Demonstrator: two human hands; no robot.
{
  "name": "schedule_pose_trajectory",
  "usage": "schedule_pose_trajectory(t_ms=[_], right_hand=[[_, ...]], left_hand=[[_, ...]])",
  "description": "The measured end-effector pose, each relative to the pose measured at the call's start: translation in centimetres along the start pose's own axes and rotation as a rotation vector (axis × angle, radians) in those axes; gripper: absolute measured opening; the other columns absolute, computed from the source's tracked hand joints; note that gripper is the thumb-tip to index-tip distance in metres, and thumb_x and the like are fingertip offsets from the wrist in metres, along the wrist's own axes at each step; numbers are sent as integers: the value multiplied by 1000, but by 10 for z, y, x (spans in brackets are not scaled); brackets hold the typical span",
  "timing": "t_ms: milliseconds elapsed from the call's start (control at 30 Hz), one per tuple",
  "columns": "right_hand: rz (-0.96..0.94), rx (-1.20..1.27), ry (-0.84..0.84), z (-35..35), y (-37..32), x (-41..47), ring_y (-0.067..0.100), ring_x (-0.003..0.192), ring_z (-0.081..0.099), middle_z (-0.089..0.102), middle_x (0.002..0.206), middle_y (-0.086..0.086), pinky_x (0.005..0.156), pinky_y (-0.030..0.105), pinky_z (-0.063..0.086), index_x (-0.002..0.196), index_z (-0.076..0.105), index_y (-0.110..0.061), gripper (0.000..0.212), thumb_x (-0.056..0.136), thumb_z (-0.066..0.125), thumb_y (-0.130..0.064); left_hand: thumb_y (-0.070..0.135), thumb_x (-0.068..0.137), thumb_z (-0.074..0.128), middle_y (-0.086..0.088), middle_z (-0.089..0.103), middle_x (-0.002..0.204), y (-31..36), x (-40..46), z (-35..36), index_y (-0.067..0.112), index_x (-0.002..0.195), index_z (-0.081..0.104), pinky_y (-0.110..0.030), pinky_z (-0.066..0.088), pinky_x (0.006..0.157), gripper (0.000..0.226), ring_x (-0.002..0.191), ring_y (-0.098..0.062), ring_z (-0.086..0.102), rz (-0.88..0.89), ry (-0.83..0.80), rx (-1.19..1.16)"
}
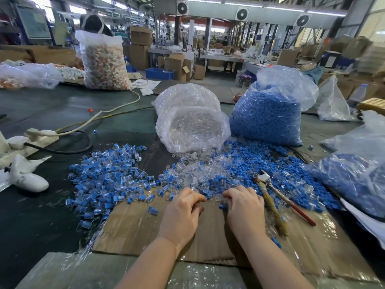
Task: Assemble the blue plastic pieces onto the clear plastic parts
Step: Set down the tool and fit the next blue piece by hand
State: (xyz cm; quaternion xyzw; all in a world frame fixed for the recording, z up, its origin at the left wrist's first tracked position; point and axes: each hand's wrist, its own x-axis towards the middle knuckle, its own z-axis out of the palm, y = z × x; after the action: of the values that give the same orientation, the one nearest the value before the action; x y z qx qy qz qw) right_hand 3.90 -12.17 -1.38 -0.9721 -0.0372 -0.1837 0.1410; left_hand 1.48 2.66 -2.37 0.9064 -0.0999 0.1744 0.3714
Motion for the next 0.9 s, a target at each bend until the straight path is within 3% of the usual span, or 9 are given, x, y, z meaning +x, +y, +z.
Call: schedule_pose_trajectory(t_ms=[167, 233, 367, 467, 600, 700, 800, 900], right_hand=[[-27, 64, 115, -7, -3, -5, 23, 85, 55, 63, 84, -3, 78, 37, 35, 81, 68, -19, 5, 78, 69, -16], [-68, 50, 133, -8, -3, -9, 22, 78, 54, 59, 79, -4, 75, 36, 35, 71, 66, -19, 7, 72, 73, -19], [-53, -60, -2, -5, 0, -11, 16, 98, 47, 55, 97, -9, 87, 34, 27, 90, 66, -27, 12, 87, 56, -33], [-26, -74, -44, -2, 2, -11, 13, 107, 41, 50, 106, -11, 89, 32, 22, 101, 60, -32, 16, 94, 46, -32], [-21, -70, 3, -3, 0, -14, 13, 102, 43, 52, 104, -12, 85, 31, 21, 100, 56, -29, 12, 95, 46, -24], [-8, -5, 59, -4, -1, -18, 15, 91, 49, 58, 88, -11, 76, 30, 18, 94, 54, -27, 12, 94, 49, -16], [5, 82, 120, -3, 0, -22, 19, 82, 53, 62, 80, -7, 72, 31, 17, 88, 62, -23, 12, 87, 61, -11], [1, 165, 142, -1, 2, -22, 21, 85, 55, 65, 87, -5, 75, 33, 23, 92, 69, -21, 15, 85, 63, -8]], left_hand=[[16, 86, 63, 15, 57, 95, 0, -1, 0, 21, 98, 65, 6, 31, 75, 13, 76, 10, 46, -16, 32, 0], [16, 86, 63, 16, 55, 93, -1, -1, 0, 21, 97, 64, 6, 31, 75, 12, 77, 9, 47, -21, 29, -2], [19, 87, 61, 13, 57, 97, -1, -1, 0, 24, 102, 63, 3, 35, 74, 15, 82, 5, 50, -27, 10, 20], [22, 88, 60, 15, 55, 93, -1, -1, 1, 27, 109, 63, -1, 38, 73, 22, 81, 3, 52, -28, 5, 42], [23, 88, 60, 20, 51, 90, -2, 0, 1, 28, 106, 63, -1, 39, 73, 19, 80, 5, 51, -28, -10, 42], [22, 88, 60, 21, 52, 89, -2, 2, 1, 27, 101, 64, 2, 36, 71, 14, 79, 8, 49, -56, 7, 14], [21, 87, 62, 20, 58, 86, -1, 5, 1, 27, 97, 65, -2, 39, 71, 12, 81, 7, 52, -125, 17, -63], [22, 87, 63, 18, 62, 83, 2, 10, 2, 28, 92, 66, -3, 41, 67, 9, 79, 4, 56, -204, 10, -122]])
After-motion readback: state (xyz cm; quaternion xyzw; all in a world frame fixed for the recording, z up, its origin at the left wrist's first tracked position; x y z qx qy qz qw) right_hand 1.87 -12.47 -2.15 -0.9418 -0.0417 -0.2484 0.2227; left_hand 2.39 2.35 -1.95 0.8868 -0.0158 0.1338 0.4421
